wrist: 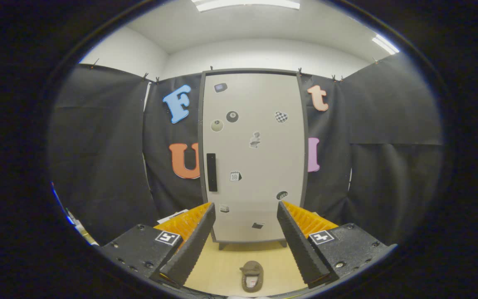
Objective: Open the shoe cabinet door, grab the shoes and put them into the shoe cabinet, then close the shoe cabinet door.
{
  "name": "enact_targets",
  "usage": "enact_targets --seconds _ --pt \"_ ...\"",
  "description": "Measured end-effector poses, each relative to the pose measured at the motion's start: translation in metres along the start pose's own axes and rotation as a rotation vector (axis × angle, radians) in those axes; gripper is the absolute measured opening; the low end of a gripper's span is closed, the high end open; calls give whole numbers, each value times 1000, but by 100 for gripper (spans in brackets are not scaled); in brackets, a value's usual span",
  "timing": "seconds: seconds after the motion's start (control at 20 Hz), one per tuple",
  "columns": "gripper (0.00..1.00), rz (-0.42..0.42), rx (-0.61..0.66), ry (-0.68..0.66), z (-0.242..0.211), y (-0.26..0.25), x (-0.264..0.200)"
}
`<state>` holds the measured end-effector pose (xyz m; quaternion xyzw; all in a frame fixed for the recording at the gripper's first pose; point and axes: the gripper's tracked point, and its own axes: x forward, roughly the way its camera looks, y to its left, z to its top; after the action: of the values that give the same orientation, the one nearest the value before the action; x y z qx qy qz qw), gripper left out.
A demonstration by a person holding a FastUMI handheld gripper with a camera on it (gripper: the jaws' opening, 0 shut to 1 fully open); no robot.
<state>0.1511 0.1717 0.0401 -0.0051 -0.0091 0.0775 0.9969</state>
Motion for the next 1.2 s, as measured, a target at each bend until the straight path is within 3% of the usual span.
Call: enact_targets --seconds 0.5,0.75,0.95,1.2 --pt "95 119 37 55 1 77 188" --pt "87 109 36 72 -5 92 249" --pt "81 116 61 89 -9 97 270" --pt "48 111 94 119 -15 90 274"
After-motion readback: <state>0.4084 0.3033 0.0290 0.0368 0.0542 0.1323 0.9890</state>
